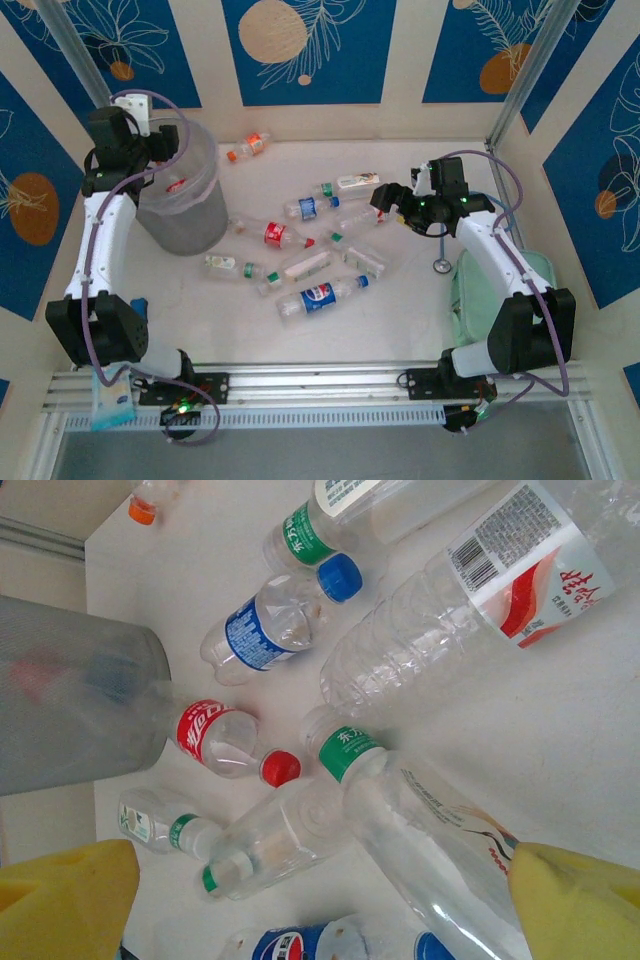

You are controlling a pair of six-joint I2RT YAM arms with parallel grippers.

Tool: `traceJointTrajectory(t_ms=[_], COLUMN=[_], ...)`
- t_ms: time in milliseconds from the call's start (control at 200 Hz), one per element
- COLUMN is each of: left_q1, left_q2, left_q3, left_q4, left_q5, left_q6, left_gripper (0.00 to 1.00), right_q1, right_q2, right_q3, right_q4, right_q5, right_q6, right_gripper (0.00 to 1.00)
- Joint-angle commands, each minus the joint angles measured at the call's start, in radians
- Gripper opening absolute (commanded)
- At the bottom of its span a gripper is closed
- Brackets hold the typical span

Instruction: Put the plastic bottles in the bin

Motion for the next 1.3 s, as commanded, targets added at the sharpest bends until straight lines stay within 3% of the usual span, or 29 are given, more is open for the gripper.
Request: traceJointTrajectory(t_ms=[0,180,435,610,700,1026,1296], left_q1=[-0.006,-0.104,-0.376,-0.603,-0.674,-0.666,-0.557], left_q2=[-0.021,-0.034,0.068,0.281,0.418,0.868,1.051], left_q3=[0.067,0.174,0.429,0.625,0.739,1.115,1.122], left_q4=[-0.065,-0.192,-0.41,-0.542,-0.586,-0.57,-0.392], left_q5=[0.036,-0.017,-0.22,-0.386,-0.444,-0.392,-0.369], left_q6=[-0.008,0.045,0.13,0.207,0.228,0.188,0.114], left_gripper=[0.66,0.64,0.7,0.81,0.87,1.0,1.0], right_q1=[-0.006,-0.007,-0.006,-0.007,-0.009,-0.024,-0.047], right_q2=[-0.026,-0.026,-0.027,-0.028,-0.04,-0.078,-0.108], right_q3=[-0.008,0.0,0.005,0.002,-0.01,-0.076,-0.135], right_q4=[-0.014,-0.018,-0.006,-0.01,-0.005,0.026,0.044], right_q5=[-0.022,-0.02,-0.021,-0.023,-0.023,-0.041,-0.069], right_q6=[-0.017,-0.017,0.0,0.002,0.006,0.009,0.006], right_gripper=[0.95,0.95,0.95,0.95,0.95,0.95,0.95])
